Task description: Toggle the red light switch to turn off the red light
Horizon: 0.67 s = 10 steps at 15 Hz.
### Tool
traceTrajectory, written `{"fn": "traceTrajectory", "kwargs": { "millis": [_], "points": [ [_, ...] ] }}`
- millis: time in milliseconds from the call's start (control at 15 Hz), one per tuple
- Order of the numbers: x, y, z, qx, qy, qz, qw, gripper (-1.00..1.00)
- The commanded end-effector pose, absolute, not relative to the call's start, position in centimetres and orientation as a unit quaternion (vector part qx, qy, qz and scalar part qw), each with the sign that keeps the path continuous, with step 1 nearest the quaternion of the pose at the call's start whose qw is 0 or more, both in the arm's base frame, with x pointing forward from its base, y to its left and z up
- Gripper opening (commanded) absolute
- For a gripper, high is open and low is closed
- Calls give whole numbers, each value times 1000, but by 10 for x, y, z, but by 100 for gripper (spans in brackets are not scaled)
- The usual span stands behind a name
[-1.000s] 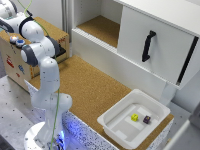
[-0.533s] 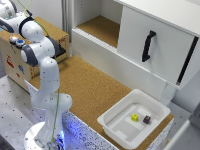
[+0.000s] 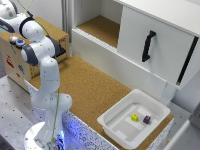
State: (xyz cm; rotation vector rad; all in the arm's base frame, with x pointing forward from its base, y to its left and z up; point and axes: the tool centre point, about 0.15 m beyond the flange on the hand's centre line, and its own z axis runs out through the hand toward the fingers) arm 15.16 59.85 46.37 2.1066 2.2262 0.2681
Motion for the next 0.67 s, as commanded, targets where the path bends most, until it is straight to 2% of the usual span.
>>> {"fn": "traceTrajectory", "kwargs": {
  "millis": [0,333,600],
  "points": [
    [164,622,451,674,735,17,77,-100],
    [162,617,530,670,732,74,103,-100],
    [181,606,550,677,720,90,120,-100]
  ]
}}
